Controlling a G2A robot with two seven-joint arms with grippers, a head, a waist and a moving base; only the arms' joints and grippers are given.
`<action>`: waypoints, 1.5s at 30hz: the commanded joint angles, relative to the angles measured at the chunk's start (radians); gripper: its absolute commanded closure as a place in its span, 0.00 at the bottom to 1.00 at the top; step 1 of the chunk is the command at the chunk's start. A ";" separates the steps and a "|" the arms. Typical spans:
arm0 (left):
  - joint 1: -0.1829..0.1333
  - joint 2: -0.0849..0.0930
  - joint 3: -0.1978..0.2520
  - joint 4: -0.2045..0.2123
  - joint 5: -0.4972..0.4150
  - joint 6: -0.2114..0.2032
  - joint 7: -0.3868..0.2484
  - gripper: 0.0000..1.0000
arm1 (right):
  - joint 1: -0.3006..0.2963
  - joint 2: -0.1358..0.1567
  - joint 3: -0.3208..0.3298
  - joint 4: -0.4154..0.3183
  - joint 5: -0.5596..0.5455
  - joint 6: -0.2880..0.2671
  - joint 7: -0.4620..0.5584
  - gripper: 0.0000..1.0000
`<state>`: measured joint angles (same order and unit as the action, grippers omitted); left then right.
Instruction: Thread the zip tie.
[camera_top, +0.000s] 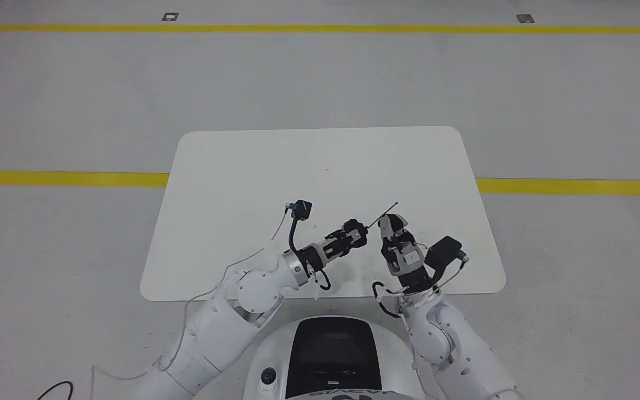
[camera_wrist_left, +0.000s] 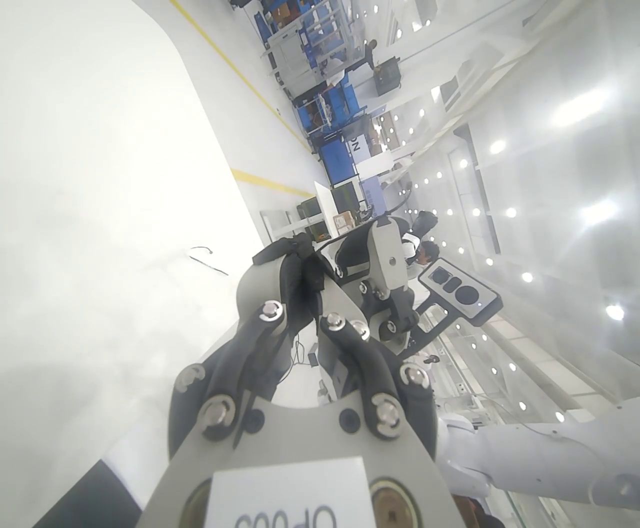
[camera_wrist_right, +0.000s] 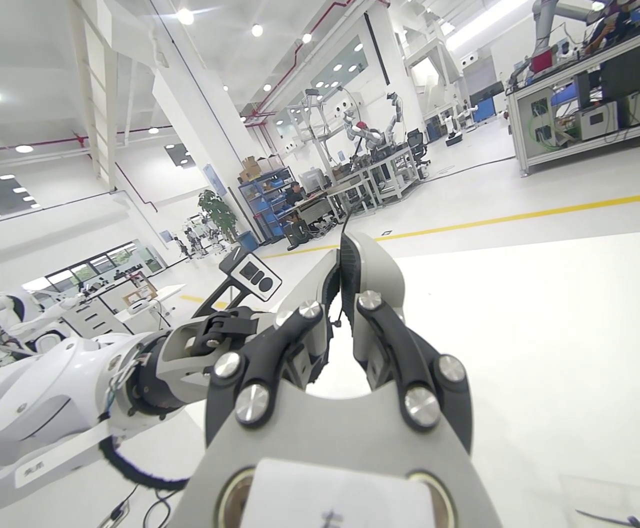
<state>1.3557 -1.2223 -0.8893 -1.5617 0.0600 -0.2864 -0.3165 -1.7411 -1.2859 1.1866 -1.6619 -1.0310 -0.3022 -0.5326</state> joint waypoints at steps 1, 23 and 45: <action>0.000 0.000 0.000 0.000 0.000 0.000 0.000 1.00 | 0.001 0.000 -0.001 0.001 -0.001 0.001 0.002 1.00; 0.000 0.000 0.000 0.000 0.000 0.000 0.000 1.00 | 0.006 -0.003 -0.002 0.007 -0.002 -0.003 -0.004 1.00; 0.000 0.000 0.000 0.000 0.000 0.000 0.000 1.00 | 0.004 -0.005 0.000 0.006 -0.002 -0.005 -0.001 1.00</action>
<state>1.3557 -1.2223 -0.8893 -1.5617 0.0600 -0.2864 -0.3165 -1.7363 -1.2908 1.1858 -1.6557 -1.0322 -0.3066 -0.5331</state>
